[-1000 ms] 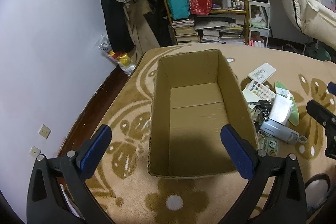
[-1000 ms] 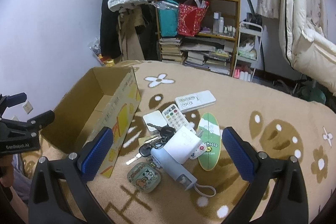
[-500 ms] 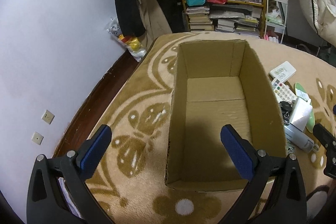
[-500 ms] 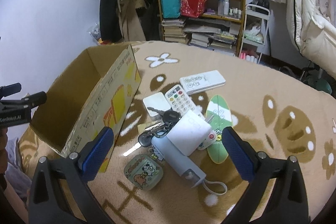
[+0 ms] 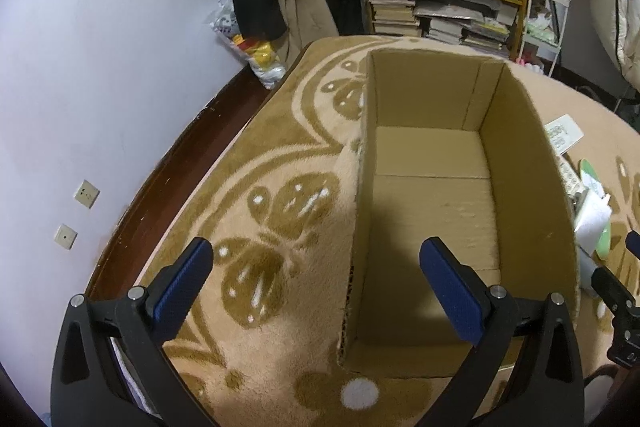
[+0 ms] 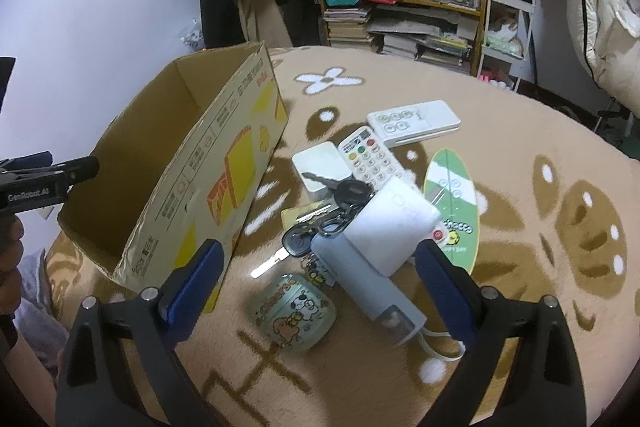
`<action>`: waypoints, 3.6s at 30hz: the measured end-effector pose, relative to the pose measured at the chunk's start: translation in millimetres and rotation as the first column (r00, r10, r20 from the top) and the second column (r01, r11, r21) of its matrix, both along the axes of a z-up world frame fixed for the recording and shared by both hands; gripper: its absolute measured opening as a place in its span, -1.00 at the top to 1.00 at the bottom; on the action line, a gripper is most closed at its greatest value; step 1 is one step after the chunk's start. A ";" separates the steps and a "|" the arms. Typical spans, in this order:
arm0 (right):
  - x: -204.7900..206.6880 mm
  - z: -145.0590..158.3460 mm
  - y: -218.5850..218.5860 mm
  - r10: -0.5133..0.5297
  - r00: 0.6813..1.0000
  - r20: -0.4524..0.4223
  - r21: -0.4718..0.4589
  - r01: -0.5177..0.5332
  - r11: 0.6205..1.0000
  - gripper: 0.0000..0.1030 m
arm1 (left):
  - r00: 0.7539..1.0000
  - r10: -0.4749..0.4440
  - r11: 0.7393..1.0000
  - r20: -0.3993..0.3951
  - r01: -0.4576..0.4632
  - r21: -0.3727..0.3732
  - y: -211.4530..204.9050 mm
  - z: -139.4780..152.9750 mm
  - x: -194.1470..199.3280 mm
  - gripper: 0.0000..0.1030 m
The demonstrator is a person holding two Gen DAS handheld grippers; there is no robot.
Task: Organize rigid objects
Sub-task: 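Grip the box wall with the left tool while the right tool approaches the cartoon tin, then grasp the cartoon tin with the right tool and drop it into the box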
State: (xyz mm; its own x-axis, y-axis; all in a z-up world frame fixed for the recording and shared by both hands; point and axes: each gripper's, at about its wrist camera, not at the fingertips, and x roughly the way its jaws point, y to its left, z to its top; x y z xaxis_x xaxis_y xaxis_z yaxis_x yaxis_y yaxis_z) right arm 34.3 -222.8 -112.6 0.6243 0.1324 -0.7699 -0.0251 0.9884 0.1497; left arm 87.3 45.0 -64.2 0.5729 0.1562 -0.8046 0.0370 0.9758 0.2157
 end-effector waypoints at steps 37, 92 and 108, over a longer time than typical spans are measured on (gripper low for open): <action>20.7 -63.0 25.9 0.093 0.969 -0.229 0.004 -0.094 0.996 -0.29 | 0.982 0.020 0.998 -0.187 -0.031 -0.056 -1.2 -35.0 9.2 0.64; 73.6 87.4 93.8 0.121 0.970 0.212 0.062 -0.137 0.989 -0.27 | 0.978 0.033 0.998 -0.205 -0.044 -0.053 -1.7 -38.3 9.0 0.62; 86.6 68.1 101.9 0.133 0.979 0.155 0.077 -0.146 0.986 -0.27 | 0.977 0.026 0.998 -0.210 -0.037 -0.046 -3.0 -41.4 10.5 0.65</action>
